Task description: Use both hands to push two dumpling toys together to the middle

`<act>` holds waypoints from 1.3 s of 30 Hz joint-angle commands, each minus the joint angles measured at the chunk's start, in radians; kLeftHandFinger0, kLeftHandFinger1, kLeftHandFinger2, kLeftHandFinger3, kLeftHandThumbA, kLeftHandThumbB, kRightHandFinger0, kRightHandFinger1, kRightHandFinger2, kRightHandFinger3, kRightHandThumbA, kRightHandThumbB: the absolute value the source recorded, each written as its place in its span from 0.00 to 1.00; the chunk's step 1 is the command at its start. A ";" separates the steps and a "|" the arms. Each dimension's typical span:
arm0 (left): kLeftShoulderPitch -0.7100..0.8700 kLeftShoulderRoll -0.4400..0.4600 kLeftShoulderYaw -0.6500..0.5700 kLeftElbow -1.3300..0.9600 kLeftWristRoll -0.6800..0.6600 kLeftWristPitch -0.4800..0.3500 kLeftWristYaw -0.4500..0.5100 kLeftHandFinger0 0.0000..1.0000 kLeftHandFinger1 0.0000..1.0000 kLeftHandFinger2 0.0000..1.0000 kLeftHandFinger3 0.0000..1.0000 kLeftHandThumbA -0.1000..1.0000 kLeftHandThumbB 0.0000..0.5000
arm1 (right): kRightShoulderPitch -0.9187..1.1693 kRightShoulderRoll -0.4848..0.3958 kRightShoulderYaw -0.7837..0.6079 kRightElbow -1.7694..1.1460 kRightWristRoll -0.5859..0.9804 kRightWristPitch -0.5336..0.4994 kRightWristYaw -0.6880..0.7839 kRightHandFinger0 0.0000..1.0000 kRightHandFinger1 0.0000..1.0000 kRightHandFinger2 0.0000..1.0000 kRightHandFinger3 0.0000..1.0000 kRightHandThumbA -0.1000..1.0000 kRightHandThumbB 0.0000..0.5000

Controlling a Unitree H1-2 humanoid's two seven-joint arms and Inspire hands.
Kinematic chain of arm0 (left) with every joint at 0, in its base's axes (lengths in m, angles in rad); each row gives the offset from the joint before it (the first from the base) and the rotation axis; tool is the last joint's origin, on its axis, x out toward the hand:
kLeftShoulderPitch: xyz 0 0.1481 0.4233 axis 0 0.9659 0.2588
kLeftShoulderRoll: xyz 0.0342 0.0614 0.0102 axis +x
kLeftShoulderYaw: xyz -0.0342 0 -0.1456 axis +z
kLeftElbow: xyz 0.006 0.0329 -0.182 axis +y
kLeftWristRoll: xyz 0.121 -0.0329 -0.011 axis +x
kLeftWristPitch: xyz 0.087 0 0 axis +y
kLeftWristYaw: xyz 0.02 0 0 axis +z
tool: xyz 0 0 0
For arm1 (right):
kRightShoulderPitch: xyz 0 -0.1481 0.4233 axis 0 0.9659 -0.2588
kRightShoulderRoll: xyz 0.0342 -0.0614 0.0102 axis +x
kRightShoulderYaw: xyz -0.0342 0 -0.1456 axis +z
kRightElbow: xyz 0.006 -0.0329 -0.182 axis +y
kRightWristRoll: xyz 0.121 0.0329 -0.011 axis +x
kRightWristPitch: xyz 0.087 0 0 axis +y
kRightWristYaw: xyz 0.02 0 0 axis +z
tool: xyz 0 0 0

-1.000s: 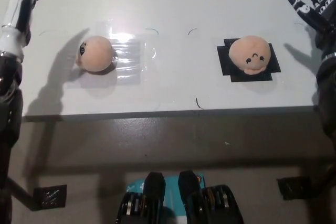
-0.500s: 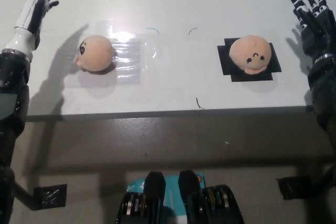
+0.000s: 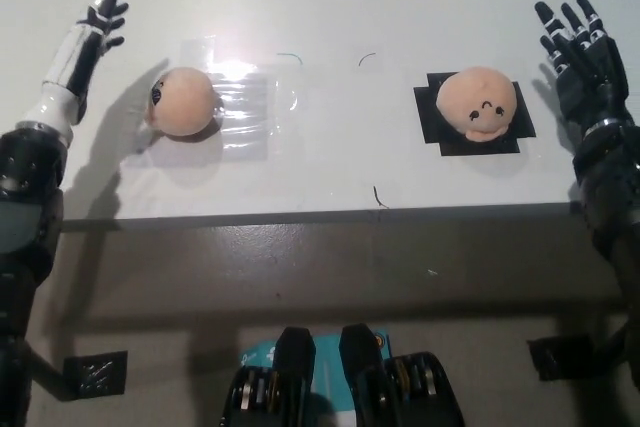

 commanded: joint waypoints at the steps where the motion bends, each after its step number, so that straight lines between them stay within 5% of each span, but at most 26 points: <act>1: -0.001 -0.017 -0.010 -0.056 0.019 -0.040 0.035 1.00 1.00 1.00 1.00 1.00 0.60 | -0.023 0.006 0.002 -0.024 0.017 -0.007 0.049 1.00 1.00 1.00 1.00 1.00 0.36; 5: 0.017 -0.055 0.005 -0.058 -0.010 -0.040 0.010 1.00 1.00 1.00 1.00 1.00 0.57 | -0.017 0.012 0.003 -0.031 0.016 -0.009 0.048 1.00 1.00 1.00 1.00 1.00 0.33; 9: 0.022 -0.088 0.014 -0.025 -0.018 -0.038 0.011 1.00 1.00 1.00 1.00 1.00 0.69 | -0.011 0.009 0.003 -0.035 0.014 -0.001 0.043 1.00 1.00 1.00 1.00 1.00 0.31; 14: 0.028 -0.105 0.007 0.015 -0.009 -0.040 0.012 1.00 1.00 1.00 1.00 1.00 0.65 | 0.001 0.013 0.008 -0.031 0.012 -0.001 0.054 1.00 1.00 1.00 1.00 1.00 0.33; 24: 0.028 -0.116 0.011 0.055 -0.014 -0.040 0.008 1.00 1.00 1.00 1.00 1.00 0.77 | 0.012 0.035 0.008 -0.032 0.011 0.005 0.044 1.00 1.00 1.00 1.00 1.00 0.39; 29: 0.030 -0.117 0.022 0.054 -0.030 -0.040 -0.007 1.00 1.00 1.00 1.00 1.00 0.74 | 0.009 0.049 0.005 -0.024 0.015 -0.001 0.047 1.00 1.00 1.00 1.00 1.00 0.39; 34: 0.010 -0.139 0.036 0.081 -0.042 -0.040 -0.004 1.00 1.00 1.00 1.00 1.00 0.86 | 0.001 0.103 0.005 -0.015 0.017 0.009 0.039 1.00 1.00 1.00 1.00 1.00 0.39; 39: -0.005 -0.172 0.054 0.067 -0.062 -0.040 -0.007 1.00 1.00 1.00 1.00 1.00 0.80 | -0.009 0.149 -0.006 -0.002 0.029 0.006 0.046 1.00 1.00 1.00 1.00 1.00 0.36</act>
